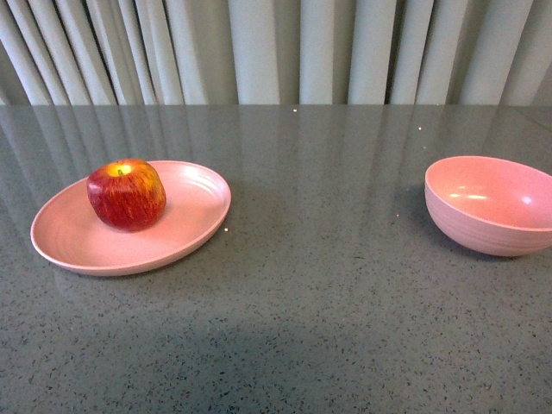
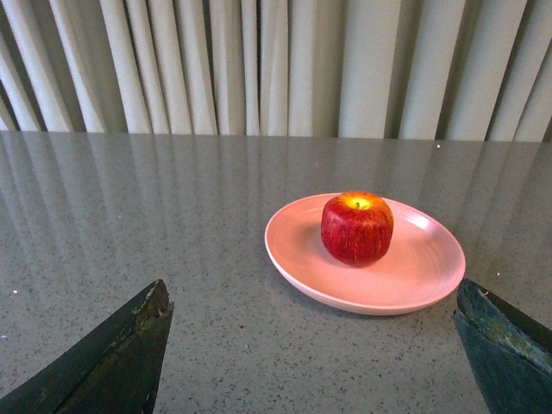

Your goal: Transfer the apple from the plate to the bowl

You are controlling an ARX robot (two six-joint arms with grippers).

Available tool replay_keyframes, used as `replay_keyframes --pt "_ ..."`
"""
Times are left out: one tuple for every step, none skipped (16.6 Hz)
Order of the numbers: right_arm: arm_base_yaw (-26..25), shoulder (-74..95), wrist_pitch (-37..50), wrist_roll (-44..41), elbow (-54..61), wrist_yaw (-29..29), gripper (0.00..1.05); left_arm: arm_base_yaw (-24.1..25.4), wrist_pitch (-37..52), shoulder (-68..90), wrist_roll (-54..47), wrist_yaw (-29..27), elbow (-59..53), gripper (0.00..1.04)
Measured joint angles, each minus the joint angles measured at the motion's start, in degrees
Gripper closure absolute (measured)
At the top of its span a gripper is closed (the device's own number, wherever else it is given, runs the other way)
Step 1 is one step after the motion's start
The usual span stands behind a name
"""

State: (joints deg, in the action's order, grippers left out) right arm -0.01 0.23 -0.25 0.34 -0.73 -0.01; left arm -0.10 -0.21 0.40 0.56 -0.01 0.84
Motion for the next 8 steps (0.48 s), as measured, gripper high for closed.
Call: replay_keyframes --pt "0.0 0.0 0.0 0.0 0.0 0.0 0.07 0.0 0.0 0.0 0.0 0.0 0.0 0.07" --pt "0.0 0.0 0.0 0.0 0.0 0.0 0.07 0.0 0.0 0.0 0.0 0.0 0.0 0.07" --pt "0.0 0.0 0.0 0.0 0.0 0.0 0.07 0.0 0.0 0.0 0.0 0.0 0.0 0.07" --pt "0.0 0.0 0.0 0.0 0.0 0.0 0.07 0.0 0.0 0.0 0.0 0.0 0.0 0.07" --pt "0.0 0.0 0.0 0.0 0.0 0.0 0.07 0.0 0.0 0.0 0.0 0.0 0.0 0.07" --pt "0.0 0.0 0.0 0.0 0.0 0.0 0.07 0.0 0.0 0.0 0.0 0.0 0.0 0.07" --pt "0.0 0.0 0.0 0.0 0.0 0.0 0.07 0.0 0.0 0.0 0.0 0.0 0.0 0.07" --pt "0.0 0.0 0.0 0.0 0.0 0.0 0.07 0.0 0.0 0.0 0.0 0.0 0.0 0.07"
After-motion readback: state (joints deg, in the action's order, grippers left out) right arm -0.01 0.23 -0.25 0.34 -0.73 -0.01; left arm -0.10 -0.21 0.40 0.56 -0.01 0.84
